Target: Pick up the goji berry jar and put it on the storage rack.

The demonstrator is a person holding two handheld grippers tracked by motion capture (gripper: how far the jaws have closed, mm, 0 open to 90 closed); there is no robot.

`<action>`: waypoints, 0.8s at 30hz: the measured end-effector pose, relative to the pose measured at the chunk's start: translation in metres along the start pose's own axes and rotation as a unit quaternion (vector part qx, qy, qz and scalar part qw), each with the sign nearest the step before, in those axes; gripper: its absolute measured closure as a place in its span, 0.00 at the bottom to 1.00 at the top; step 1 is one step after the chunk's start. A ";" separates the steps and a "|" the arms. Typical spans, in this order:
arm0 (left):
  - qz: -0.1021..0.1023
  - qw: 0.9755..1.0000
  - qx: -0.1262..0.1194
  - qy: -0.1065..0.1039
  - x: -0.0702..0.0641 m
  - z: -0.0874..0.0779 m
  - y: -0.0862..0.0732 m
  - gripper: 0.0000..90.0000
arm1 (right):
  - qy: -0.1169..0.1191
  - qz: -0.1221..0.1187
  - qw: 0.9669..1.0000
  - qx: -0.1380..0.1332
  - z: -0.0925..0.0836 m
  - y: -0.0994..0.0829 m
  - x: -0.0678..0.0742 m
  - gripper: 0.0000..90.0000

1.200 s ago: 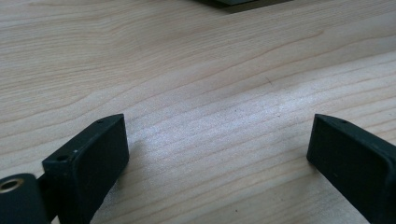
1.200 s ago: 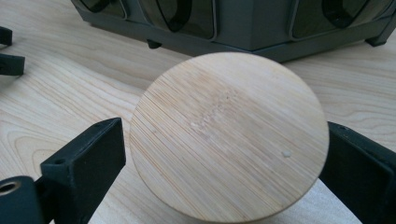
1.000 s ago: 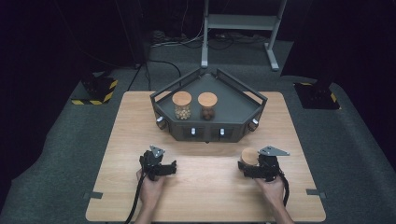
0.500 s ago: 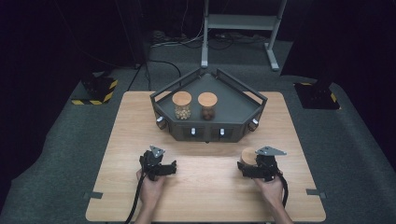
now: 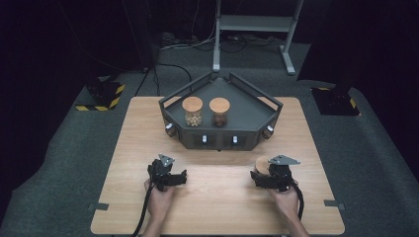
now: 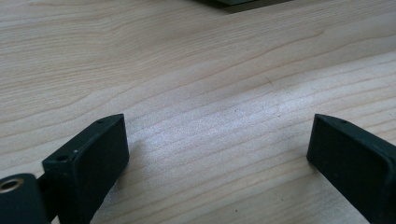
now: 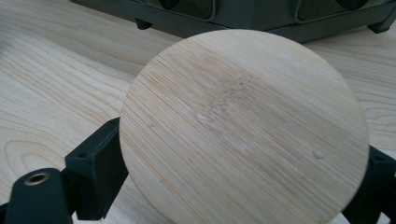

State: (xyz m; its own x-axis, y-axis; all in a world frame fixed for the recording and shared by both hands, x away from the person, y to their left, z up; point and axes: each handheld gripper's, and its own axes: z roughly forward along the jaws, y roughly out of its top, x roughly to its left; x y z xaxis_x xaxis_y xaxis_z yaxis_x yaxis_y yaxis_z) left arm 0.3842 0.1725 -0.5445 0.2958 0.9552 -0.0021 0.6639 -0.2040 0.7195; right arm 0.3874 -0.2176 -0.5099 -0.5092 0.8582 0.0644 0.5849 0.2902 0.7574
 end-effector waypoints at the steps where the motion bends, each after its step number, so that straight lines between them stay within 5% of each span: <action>1: 0.000 1.000 0.000 0.000 0.000 0.000 0.000 0.06 | 0.000 0.000 1.000 0.000 0.000 0.000 0.000 0.15; 24: 0.000 1.000 0.000 0.000 0.000 0.000 0.000 0.06 | -0.023 -0.007 1.000 -0.002 0.000 0.000 0.001 0.27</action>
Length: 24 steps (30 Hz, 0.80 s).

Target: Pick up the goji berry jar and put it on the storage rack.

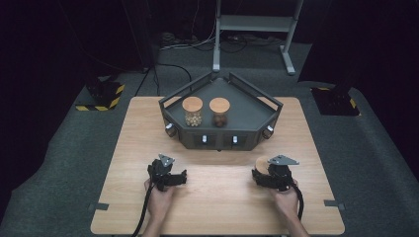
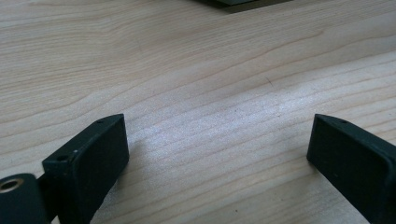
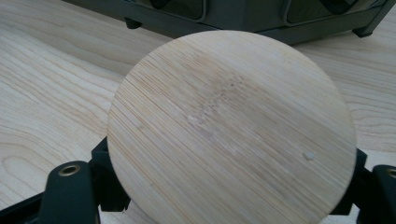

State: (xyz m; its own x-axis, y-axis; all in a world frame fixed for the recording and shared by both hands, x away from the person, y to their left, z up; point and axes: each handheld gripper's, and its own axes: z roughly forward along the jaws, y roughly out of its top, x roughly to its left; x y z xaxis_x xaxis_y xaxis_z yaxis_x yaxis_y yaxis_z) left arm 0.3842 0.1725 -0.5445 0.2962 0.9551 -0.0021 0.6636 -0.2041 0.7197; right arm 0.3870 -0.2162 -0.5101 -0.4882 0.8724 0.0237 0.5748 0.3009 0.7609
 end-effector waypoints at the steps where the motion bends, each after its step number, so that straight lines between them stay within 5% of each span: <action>1: 0.000 1.000 0.000 0.000 0.000 0.000 0.000 0.06 | -0.002 -0.002 1.000 -0.001 0.000 0.000 0.000 0.27; 24: 0.000 1.000 0.000 0.000 0.000 0.000 0.000 0.06 | -0.009 0.001 1.000 -0.009 -0.006 0.006 0.000 0.29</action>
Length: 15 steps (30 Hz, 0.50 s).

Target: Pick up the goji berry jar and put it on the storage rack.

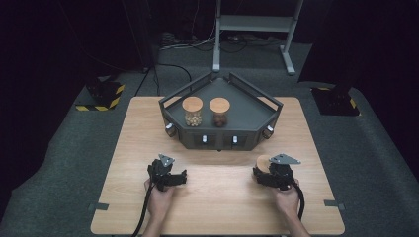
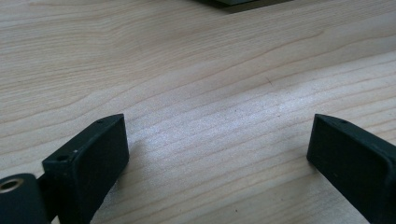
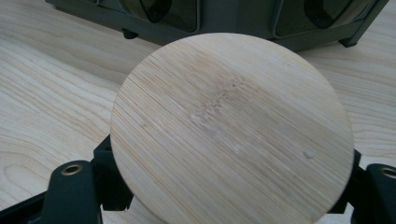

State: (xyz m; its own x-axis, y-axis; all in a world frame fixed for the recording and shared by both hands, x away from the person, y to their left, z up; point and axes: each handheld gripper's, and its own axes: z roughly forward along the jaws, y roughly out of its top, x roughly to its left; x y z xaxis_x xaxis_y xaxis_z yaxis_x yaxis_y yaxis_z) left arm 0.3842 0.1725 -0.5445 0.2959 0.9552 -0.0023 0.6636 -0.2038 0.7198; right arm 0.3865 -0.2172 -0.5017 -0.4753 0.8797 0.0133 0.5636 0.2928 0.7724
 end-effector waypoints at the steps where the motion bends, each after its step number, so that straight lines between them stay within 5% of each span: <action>1: 0.000 1.000 0.000 0.000 0.000 0.000 0.000 0.06 | 0.001 0.000 1.000 -0.001 -0.002 0.002 0.000 0.29; 15: 0.000 1.000 0.000 0.000 0.000 0.000 0.000 0.06 | 0.010 -0.010 1.000 -0.012 -0.015 0.020 -0.002 0.29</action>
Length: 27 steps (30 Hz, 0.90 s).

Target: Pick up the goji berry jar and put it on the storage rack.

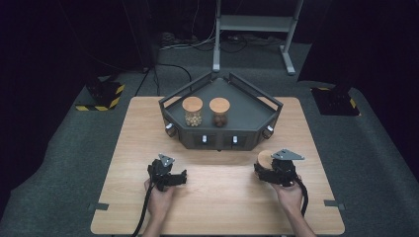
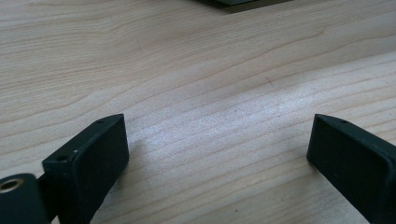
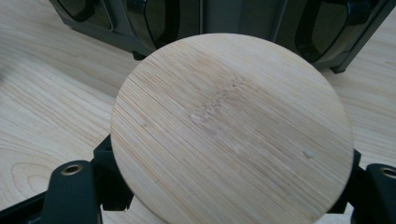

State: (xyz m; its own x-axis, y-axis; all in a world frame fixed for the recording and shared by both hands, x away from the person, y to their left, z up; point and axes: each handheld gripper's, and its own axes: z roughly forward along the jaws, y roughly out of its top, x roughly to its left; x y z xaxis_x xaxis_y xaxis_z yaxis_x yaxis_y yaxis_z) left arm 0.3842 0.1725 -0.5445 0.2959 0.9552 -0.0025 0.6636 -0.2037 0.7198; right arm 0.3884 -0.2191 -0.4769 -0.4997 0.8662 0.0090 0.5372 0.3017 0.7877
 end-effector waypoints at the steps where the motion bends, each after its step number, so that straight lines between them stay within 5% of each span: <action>1: 0.000 1.000 0.000 0.000 0.000 0.000 0.000 0.06 | 0.001 0.000 1.000 -0.001 -0.001 0.002 0.000 0.29; 27: 0.000 1.000 0.000 0.000 0.000 0.000 0.000 0.06 | 0.000 -0.008 1.000 -0.008 -0.010 0.027 -0.002 0.29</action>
State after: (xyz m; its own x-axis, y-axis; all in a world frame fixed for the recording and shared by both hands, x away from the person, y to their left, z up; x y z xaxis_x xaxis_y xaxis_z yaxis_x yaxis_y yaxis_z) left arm 0.3842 0.1725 -0.5445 0.2960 0.9552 -0.0025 0.6636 -0.2037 0.7199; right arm 0.3972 -0.2161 -0.4498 -0.5079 0.8614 -0.0030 0.5184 0.3084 0.7976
